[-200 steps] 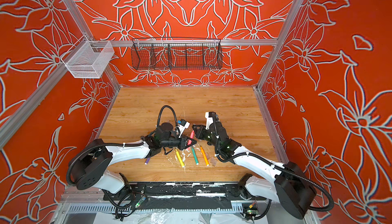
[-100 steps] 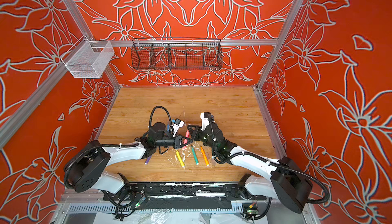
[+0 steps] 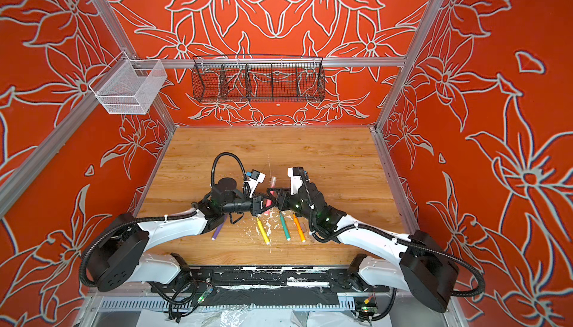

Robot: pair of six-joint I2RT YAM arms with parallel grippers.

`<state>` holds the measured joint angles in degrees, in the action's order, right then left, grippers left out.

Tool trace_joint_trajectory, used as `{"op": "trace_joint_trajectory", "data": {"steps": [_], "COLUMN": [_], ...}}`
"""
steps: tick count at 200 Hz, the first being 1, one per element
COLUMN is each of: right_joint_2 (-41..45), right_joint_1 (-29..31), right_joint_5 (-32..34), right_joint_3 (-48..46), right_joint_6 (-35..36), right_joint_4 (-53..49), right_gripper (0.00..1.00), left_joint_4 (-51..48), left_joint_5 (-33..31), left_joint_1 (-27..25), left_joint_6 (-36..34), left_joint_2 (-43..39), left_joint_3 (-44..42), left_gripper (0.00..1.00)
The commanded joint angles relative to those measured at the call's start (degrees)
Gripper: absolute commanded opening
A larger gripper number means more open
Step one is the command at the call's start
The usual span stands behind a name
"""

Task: Insert the pens into the pen caps
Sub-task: 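Lower the cap onto the pink marker tip and press it down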

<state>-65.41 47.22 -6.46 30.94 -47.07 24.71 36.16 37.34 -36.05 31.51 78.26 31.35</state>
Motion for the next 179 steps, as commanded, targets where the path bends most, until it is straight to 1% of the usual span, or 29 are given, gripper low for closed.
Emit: {"op": "trace_joint_trajectory", "data": {"steps": [1,33,46,58,72,98,120,144,179], "right_joint_2": [4.4,10.3,11.8,12.9,14.0,14.3,13.2,12.9,14.0], "right_joint_1": [-1.2,-3.0,-3.1,-3.0,-3.1,-3.4,-4.5,-5.5,-6.0], "right_joint_5": [0.2,-1.6,-3.0,-4.3,-4.2,-2.9,-2.9,-3.7,-3.4], "right_joint_3": [-1.5,-2.8,-2.5,-2.1,-2.2,-2.5,-1.9,-1.5,-2.2], "right_joint_6": [0.2,2.4,4.0,4.6,4.4,4.3,4.1,3.8,3.1], "right_joint_4": [-1.3,-1.2,-1.1,-1.2,-1.3,-2.0,-3.0,-3.6,-3.5], "right_gripper": [0.56,0.73,0.76,0.76,0.76,0.71,0.59,0.49,0.38], "left_joint_4": [-1.7,-4.3,-5.5,-6.8,-7.9,-11.1,-13.2,-14.8,-15.3], "left_joint_5": [-2.0,-4.0,-4.7,-5.2,-6.2,-9.5,-11.4,-12.6,-13.4], "left_joint_1": [0.2,-0.4,-1.0,-1.9,-3.4,-6.9,-9.4,-10.6,-11.4], "left_joint_6": [-4.4,-7.5,-8.5,-9.8,-11.3,-15.0,-17.6,-19.2,-19.8], "left_joint_2": [-3.0,-4.0,-3.7,-3.3,-3.2,-3.3,-2.7,-1.5,-0.8], "left_joint_3": [0.8,1.1,1.7,2.4,3.0,4.3,5.6,6.7,7.4], "left_gripper": [0.0,0.0,0.0,0.0,0.0,0.0,0.0,0.0,0.0]}}
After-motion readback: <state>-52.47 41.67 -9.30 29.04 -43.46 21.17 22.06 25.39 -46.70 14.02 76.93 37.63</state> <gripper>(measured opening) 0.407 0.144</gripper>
